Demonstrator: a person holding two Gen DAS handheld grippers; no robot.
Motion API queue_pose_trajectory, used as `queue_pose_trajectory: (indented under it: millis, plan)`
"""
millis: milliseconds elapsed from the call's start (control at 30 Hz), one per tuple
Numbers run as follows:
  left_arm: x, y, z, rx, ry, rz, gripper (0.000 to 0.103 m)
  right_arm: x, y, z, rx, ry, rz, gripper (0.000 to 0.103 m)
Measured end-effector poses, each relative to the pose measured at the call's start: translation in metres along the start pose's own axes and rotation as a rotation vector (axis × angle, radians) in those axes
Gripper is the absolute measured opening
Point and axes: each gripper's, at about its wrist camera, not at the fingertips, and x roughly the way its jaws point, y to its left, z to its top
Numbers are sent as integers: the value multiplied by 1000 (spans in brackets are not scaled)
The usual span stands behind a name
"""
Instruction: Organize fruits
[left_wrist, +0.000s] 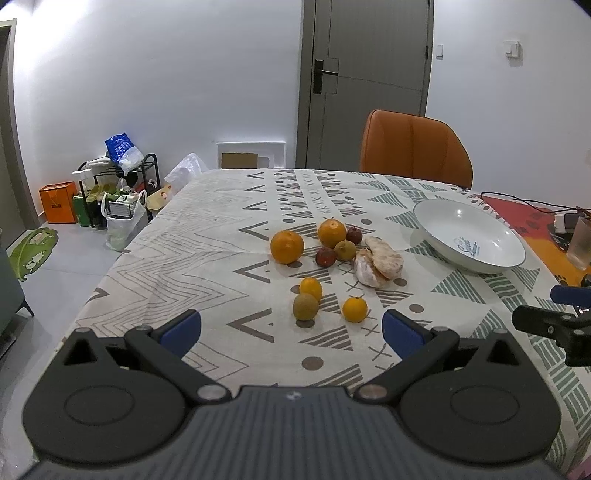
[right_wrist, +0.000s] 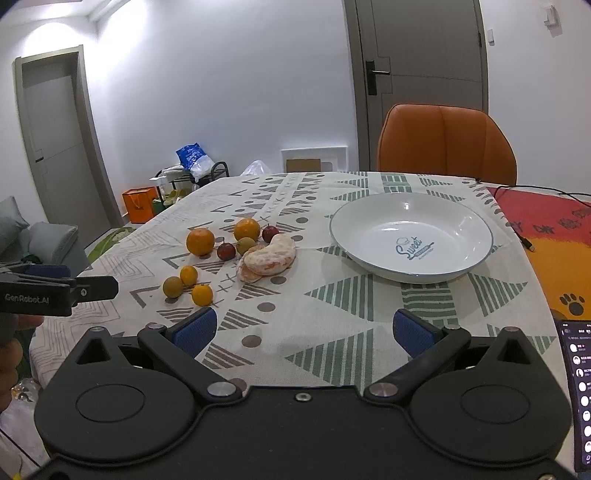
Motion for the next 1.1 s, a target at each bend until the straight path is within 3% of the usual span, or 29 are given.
queue_pose_trajectory:
  millis: [1100]
  plan:
    - [-8,-4,2,11,-17,-5,103,-3,0,-1,2,2,-9,103]
